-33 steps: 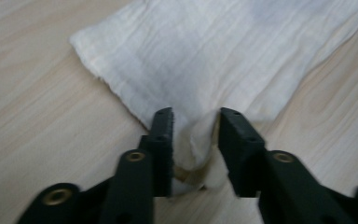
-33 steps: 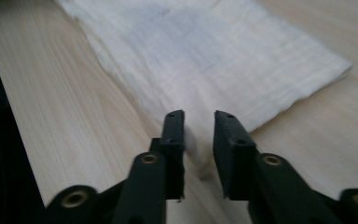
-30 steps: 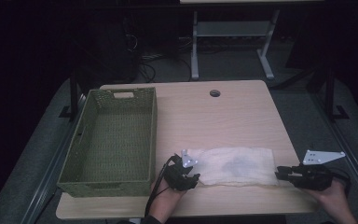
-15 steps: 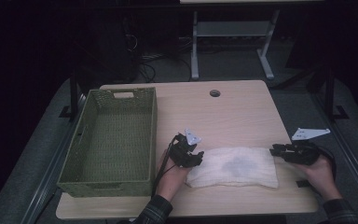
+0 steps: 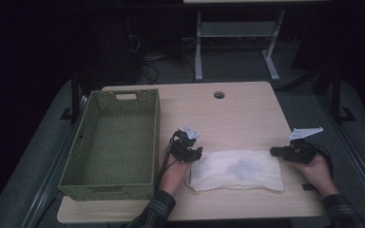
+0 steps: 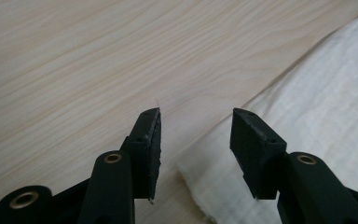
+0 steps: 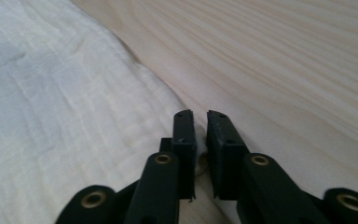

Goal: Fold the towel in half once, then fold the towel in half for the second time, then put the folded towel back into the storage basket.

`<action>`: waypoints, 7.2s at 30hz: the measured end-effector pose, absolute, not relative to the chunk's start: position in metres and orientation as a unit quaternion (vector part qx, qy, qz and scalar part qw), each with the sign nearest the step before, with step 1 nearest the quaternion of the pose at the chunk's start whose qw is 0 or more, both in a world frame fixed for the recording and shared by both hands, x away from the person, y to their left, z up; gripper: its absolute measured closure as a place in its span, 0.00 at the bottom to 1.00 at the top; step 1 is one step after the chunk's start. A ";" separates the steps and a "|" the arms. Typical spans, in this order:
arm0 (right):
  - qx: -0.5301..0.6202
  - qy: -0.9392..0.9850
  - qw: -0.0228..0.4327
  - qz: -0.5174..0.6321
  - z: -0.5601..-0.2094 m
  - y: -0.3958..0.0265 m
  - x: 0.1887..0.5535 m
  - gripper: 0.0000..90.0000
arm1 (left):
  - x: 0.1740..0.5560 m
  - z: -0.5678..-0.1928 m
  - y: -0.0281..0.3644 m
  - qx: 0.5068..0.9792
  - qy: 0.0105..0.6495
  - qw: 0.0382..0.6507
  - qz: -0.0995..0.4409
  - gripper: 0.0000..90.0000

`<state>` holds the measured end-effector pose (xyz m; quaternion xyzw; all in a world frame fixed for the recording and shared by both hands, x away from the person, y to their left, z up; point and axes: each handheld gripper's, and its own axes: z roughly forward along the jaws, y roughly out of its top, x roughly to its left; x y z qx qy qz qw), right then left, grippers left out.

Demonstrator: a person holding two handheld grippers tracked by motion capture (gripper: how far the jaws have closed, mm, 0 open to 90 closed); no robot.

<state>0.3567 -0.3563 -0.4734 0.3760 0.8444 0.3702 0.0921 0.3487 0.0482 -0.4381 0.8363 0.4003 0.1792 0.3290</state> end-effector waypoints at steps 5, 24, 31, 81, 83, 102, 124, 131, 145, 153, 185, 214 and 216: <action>0.370 0.847 0.095 0.368 -0.473 -0.356 0.356 0.94 | 0.354 -0.448 0.049 0.840 0.409 0.313 0.171 0.62; 0.374 0.849 0.120 0.354 -0.468 -0.359 0.359 0.97 | 0.361 -0.449 0.046 0.852 0.394 0.314 0.141 0.97; 0.385 0.837 0.129 0.367 -0.464 -0.365 0.376 0.97 | 0.369 -0.443 0.047 0.838 0.399 0.333 0.166 0.97; 0.349 0.830 0.139 0.412 -0.442 -0.371 0.334 0.97 | 0.319 -0.422 0.052 0.831 0.368 0.362 0.208 0.97; 0.348 0.832 0.135 0.410 -0.443 -0.371 0.328 0.97 | 0.315 -0.422 0.052 0.832 0.367 0.360 0.207 0.97; 0.340 0.846 0.110 0.395 -0.454 -0.370 0.299 0.97 | 0.290 -0.438 0.052 0.852 0.363 0.330 0.180 0.97; 0.320 0.856 0.074 0.398 -0.457 -0.355 0.291 0.99 | 0.297 -0.439 0.047 0.866 0.339 0.349 0.115 0.86; 0.313 0.873 0.058 0.370 -0.469 -0.350 0.287 1.00 | 0.293 -0.455 0.046 0.880 0.339 0.324 0.081 0.90; 0.310 0.862 0.045 0.399 -0.461 -0.350 0.276 1.00 | 0.294 -0.440 0.050 0.867 0.330 0.363 0.092 0.67; 0.323 0.872 0.054 0.364 -0.469 -0.347 0.285 1.00 | 0.300 -0.438 0.051 0.863 0.325 0.373 0.101 0.51; 0.344 0.859 0.102 0.365 -0.470 -0.314 0.412 1.00 | 0.313 -0.438 0.046 0.865 0.310 0.379 0.108 0.41; 0.368 0.839 0.126 0.381 -0.460 -0.330 0.376 0.41 | 0.340 -0.453 0.038 0.885 0.319 0.316 0.125 1.00; 0.373 0.839 0.127 0.376 -0.461 -0.331 0.372 0.38 | 0.340 -0.458 0.037 0.887 0.322 0.310 0.113 1.00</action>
